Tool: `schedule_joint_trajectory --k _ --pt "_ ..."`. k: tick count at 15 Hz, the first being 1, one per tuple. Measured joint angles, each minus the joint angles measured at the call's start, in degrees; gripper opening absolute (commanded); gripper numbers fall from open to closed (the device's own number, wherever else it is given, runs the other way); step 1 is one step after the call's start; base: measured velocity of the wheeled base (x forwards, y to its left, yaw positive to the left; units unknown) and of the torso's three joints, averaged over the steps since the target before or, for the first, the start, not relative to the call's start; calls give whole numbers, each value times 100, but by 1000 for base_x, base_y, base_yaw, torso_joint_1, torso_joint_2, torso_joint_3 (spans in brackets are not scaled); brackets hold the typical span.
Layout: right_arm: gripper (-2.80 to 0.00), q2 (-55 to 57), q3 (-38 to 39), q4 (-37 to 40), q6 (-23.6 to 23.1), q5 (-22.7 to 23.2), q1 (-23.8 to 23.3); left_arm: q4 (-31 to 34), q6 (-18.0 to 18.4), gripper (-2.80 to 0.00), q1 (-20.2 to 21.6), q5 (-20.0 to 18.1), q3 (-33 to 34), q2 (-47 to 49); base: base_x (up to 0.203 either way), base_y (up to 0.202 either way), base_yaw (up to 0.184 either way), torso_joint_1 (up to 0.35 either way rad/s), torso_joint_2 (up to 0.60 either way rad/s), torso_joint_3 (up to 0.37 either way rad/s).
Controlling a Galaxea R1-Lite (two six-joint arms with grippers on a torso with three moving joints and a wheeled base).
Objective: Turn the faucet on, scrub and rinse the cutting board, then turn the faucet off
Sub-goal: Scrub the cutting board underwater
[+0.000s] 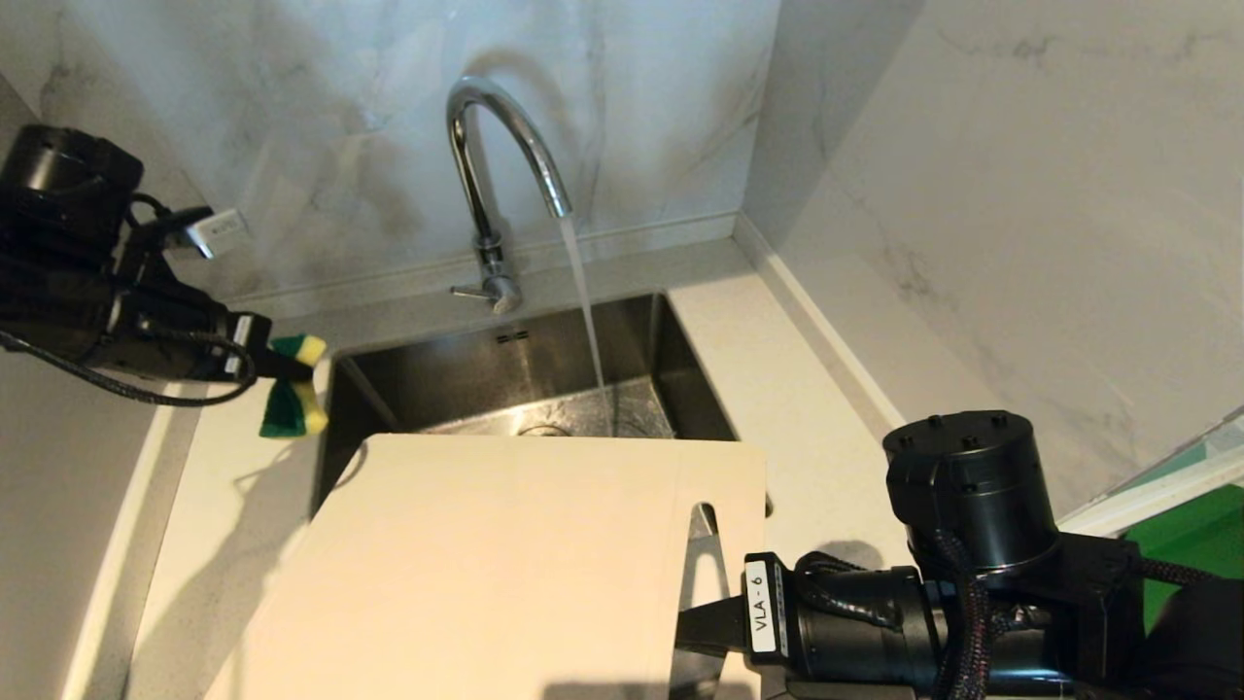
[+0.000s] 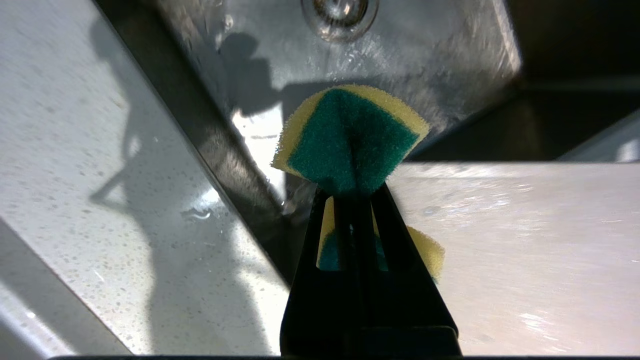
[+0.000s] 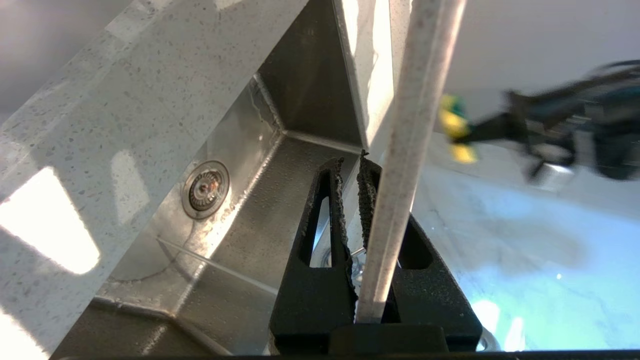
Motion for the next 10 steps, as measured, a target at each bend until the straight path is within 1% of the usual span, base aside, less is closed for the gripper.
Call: schedule_joint_trajectory --k 1,2,4,5,7,8,9,10 --pt "-280 0 5 2 0 1 -2 268 -79 -280 -123 -39 -242 -95 0 0 0 0 0 0" --pt "-280 2 8 -2 2 1 -2 560 -135 -280 -381 -67 -446 -214 0 0 0 0 0 0" --pt "-280 11 13 2 -4 -10 -2 1062 -241 -280 -1033 -50 -660 -421 0 0 0 0 0 0" --pt "-280 20 -8 4 0 -8 -2 1266 -365 -280 -1465 -9 -713 -508 0 0 0 0 0 0" --pt "-280 29 -20 -1 -8 -2 -2 1430 -675 -280 -2297 197 -767 -558 0 0 0 0 0 0" --pt "-280 30 -15 0 -8 -2 -2 1435 -835 -280 -2650 338 -797 -468 0 0 0 0 0 0" --pt "-280 30 -9 6 -9 -2 -2 1393 -988 -280 -2931 443 -845 -313 0 0 0 0 0 0" --pt "-280 29 -1 2 -9 -2 -2 1326 -1093 -280 -3117 494 -904 -146 0 0 0 0 0 0"
